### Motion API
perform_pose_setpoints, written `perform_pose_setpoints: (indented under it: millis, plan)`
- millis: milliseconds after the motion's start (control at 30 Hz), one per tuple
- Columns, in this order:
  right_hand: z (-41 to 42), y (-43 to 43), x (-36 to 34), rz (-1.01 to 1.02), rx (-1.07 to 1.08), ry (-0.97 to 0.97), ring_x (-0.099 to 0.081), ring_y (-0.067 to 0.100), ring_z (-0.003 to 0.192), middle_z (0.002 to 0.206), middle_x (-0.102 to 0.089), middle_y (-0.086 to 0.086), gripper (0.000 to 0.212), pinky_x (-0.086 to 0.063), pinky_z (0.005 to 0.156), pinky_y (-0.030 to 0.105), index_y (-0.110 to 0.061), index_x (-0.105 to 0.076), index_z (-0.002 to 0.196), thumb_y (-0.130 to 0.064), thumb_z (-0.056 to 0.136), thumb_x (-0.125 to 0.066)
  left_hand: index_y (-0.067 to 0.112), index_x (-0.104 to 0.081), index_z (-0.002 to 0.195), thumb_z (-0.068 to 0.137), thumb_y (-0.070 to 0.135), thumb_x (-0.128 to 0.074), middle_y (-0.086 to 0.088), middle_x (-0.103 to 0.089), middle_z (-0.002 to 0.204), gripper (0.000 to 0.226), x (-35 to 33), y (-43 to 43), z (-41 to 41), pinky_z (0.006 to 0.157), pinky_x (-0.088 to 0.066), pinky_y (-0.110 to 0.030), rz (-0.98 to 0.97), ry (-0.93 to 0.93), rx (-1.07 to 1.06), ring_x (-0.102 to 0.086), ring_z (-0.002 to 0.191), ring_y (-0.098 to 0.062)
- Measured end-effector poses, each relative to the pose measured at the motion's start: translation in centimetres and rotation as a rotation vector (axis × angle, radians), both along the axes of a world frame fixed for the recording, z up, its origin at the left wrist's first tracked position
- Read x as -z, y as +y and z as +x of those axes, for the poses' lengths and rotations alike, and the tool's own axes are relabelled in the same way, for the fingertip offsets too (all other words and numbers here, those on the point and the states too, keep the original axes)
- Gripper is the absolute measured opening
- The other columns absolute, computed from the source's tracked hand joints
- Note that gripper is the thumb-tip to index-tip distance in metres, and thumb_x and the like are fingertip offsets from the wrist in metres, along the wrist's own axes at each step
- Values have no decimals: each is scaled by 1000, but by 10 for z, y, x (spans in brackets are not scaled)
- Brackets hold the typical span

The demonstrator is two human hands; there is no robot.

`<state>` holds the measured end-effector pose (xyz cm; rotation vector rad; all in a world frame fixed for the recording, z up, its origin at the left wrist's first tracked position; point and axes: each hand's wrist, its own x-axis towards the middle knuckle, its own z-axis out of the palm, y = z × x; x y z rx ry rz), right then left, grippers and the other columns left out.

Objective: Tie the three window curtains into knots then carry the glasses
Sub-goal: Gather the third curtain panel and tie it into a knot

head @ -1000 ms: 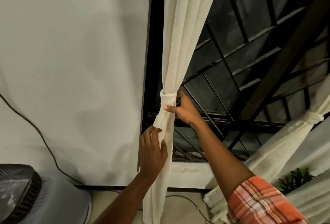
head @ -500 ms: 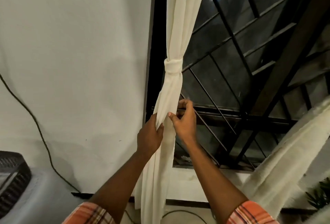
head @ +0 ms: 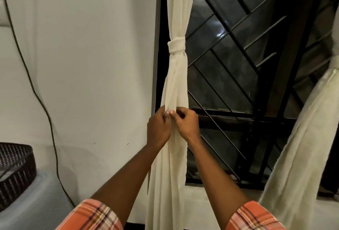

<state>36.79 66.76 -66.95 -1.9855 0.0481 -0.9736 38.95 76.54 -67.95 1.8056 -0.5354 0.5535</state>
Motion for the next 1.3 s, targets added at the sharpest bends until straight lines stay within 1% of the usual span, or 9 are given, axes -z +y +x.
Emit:
perform_pose_setpoints:
  millis: [100, 333, 467, 567, 633, 700, 933, 1100, 1300]
  plan:
    - [-10, -5, 4, 10, 58, 0, -63, 13, 70, 72, -67, -2, 20, -55, 72, 41, -12, -71, 80, -29, 89, -64, 15, -46, 132, 98, 20, -48, -6, -64, 117, 34, 0, 5, -9, 88, -50, -33, -19, -31, -74, -64, 100, -22]
    - [-39, -33, -1, 127, 224, -62, -63, 14, 77, 80, -66, -5, 16, -55, 75, 43, -18, -64, 87, -34, 87, -67, 16, -48, 100, 92, 5, -49, 1, -60, 91, 14, 6, 17, -23, 60, -34, -28, 2, -133, -334, -58, 72, -24]
    - [-52, -24, 3, 116, 76, -54, -64, 13, 74, 80, -66, -3, 18, -56, 69, 32, -19, -65, 94, -31, 84, -72, 18, -54, 112, 86, 10, -60, -2, -52, 118, 28, 13, 6, -37, 59, -47, -28, 62, -237, -376, -60, 89, -22]
    - [-52, -10, 13, 4, -60, 44, -63, 10, 71, 81, -68, -5, 21, -52, 63, 25, -17, -70, 98, -28, 80, -74, 18, -53, 121, 85, 24, -65, -5, -49, 126, 38, 17, 1, -42, 71, -54, -34, 99, -184, -423, -55, 106, -22]
    - [-53, 0, 21, -101, -71, 132, -59, 8, 62, 70, -64, -5, 9, -47, 56, 24, -15, -69, 81, -23, 84, -68, 19, -57, 117, 88, 28, -62, -3, -51, 121, 32, 21, 3, -44, 69, -52, -31, 172, -156, -450, -55, 103, -21]
    - [-51, 6, 31, -177, -14, 182, -57, 14, 60, 66, -62, -1, 19, -45, 54, 29, -10, -66, 74, -22, 88, -62, 18, -61, 111, 92, 31, -55, 0, -54, 113, 23, 27, 4, -46, 65, -44, -28, 241, -126, -446, -57, 96, -19]
    - [-45, 15, 66, -185, 83, 247, -61, 22, 86, 98, -61, 1, 14, -55, 75, 41, -21, -50, 99, -33, 93, -54, 21, -48, 65, 93, 36, -47, 6, -53, 64, 32, 44, 5, -45, 58, -37, -28, 375, 83, -416, -60, 67, -22]
    - [-50, -26, 63, 32, 289, 202, -61, 32, 95, 103, -65, 11, 20, -51, 76, 36, -14, -63, 109, -15, 90, -56, 16, -56, 75, 94, 34, -46, 0, -61, 70, 28, 56, 16, -38, 57, -40, -30, 271, 115, -540, -57, 65, -25]
    - [-50, -48, 67, -29, 317, 139, -65, 29, 84, 89, -69, 9, 13, -53, 68, 35, -8, -68, 94, -16, 90, -59, 19, -62, 95, 96, 31, -49, 2, -67, 81, 18, 70, -7, -51, 61, -41, -29, 88, 45, -471, -62, 73, -21]
